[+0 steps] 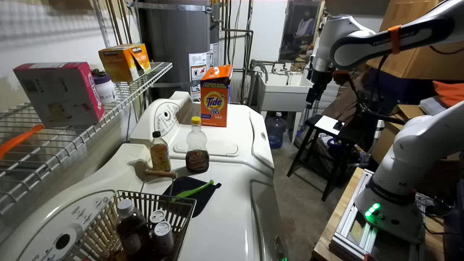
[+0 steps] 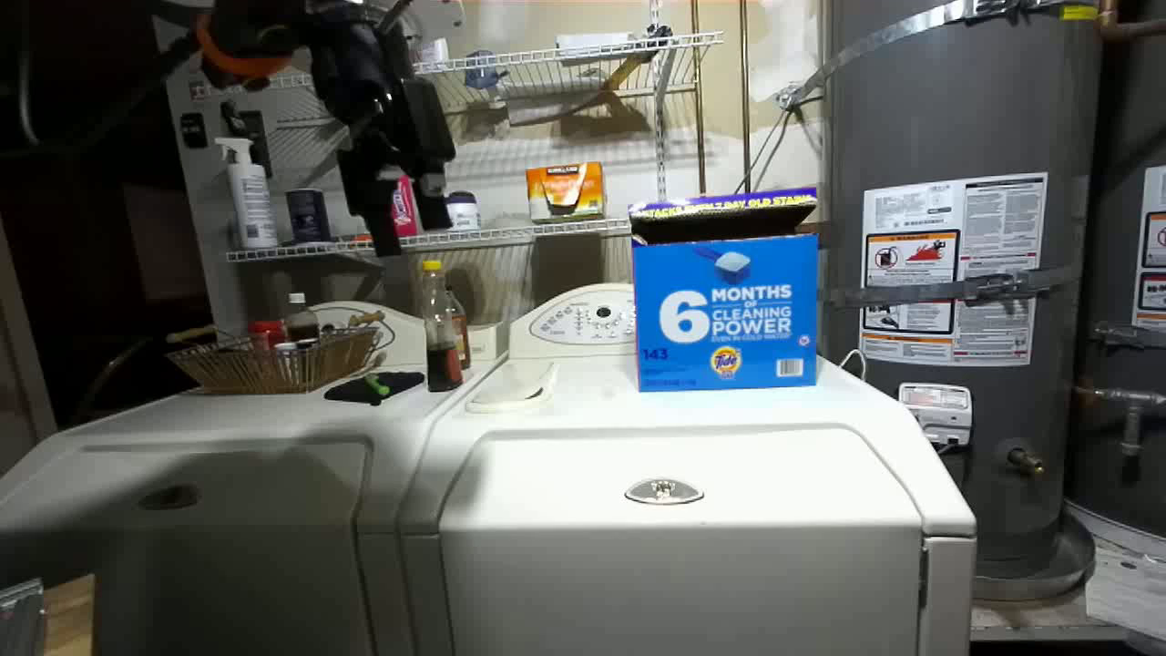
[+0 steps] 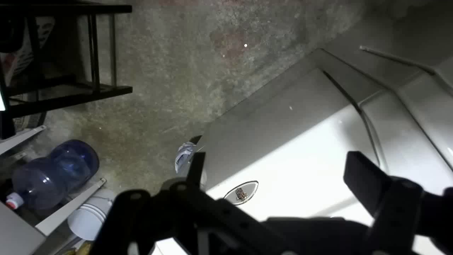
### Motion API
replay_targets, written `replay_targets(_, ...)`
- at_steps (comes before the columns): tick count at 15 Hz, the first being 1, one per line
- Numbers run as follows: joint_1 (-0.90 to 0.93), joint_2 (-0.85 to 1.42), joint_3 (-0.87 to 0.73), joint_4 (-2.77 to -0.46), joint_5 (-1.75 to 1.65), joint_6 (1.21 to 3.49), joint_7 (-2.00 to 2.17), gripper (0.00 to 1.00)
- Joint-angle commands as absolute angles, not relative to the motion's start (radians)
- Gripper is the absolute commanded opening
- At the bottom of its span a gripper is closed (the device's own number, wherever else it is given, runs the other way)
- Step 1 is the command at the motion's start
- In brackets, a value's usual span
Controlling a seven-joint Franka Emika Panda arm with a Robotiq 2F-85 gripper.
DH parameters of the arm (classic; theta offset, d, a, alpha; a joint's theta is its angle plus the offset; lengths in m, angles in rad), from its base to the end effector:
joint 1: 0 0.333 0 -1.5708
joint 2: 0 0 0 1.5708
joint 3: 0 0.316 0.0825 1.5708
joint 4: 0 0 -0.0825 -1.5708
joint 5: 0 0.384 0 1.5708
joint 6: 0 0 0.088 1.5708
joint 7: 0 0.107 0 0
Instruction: Open the door of the right washing machine
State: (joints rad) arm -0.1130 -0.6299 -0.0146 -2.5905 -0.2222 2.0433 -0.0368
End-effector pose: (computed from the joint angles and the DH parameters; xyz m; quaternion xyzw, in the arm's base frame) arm 0.3596 -0.0586 0.4691 0.9945 0.0024 0.0333 0.0995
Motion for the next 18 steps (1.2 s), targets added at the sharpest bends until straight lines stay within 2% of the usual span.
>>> replay_targets(1, -0.102, -0.630, -0.023, -2.588, -0.228, 2.039, -0.032, 1.00)
replay_targets(11, -0.102, -0.630, -0.023, -2.588, -0.228, 2.039, -0.032, 1.00)
replay_targets(18, -0.110, -0.276, 0.077, -2.437, -0.129, 2.061, 0.386, 1.00)
